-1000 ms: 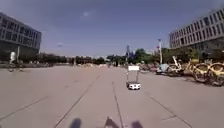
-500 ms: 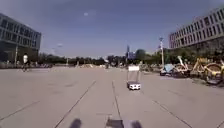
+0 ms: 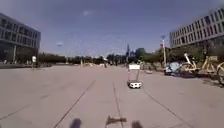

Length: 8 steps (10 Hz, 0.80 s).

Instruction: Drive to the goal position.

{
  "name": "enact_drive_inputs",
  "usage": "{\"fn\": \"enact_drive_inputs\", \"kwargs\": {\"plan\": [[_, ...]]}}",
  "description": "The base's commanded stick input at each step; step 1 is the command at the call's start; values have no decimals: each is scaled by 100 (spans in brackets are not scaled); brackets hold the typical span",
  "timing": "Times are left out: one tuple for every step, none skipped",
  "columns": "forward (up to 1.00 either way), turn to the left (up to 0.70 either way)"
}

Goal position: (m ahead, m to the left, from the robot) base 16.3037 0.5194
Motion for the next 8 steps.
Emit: {"fn": "enact_drive_inputs", "kwargs": {"plan": [[100,0],[100,0],[100,0],[100,0],[100,0],[100,0],[100,0],[100,0]]}}
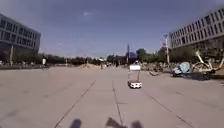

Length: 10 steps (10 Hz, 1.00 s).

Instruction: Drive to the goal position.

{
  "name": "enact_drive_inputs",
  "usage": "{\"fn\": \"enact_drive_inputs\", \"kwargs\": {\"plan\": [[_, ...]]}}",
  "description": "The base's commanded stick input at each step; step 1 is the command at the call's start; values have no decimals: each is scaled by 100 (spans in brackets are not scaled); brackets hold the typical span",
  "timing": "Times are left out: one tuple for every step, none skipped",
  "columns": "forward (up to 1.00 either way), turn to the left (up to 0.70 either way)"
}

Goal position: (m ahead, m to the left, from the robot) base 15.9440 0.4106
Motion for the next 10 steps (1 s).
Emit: {"fn": "enact_drive_inputs", "kwargs": {"plan": [[100,0],[100,0],[100,0],[100,0],[100,0],[100,0],[100,0],[100,0],[100,0],[100,0]]}}
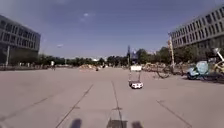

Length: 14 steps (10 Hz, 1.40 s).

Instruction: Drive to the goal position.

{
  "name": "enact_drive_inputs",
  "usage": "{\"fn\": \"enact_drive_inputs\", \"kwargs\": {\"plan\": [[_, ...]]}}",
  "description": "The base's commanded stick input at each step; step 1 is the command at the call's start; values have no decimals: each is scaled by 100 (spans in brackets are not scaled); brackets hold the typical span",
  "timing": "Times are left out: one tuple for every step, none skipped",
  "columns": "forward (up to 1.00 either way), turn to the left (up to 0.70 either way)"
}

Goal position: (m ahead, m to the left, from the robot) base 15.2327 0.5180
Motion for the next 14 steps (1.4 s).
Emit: {"fn": "enact_drive_inputs", "kwargs": {"plan": [[100,0],[100,0],[100,0],[100,0],[100,0],[100,0],[100,0],[100,0],[100,0],[100,0],[100,0],[100,0],[100,0],[100,0]]}}
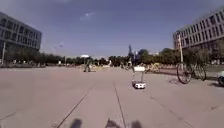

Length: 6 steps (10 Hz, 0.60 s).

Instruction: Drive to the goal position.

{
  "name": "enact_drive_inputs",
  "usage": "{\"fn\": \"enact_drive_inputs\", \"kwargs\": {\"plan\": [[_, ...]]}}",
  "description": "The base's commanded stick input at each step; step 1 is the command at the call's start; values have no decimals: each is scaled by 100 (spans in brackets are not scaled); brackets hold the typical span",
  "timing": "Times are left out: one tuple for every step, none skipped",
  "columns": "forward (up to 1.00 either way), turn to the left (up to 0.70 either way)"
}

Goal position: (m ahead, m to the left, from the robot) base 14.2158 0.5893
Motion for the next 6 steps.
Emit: {"fn": "enact_drive_inputs", "kwargs": {"plan": [[100,0],[100,0],[100,0],[100,0],[100,0],[100,0]]}}
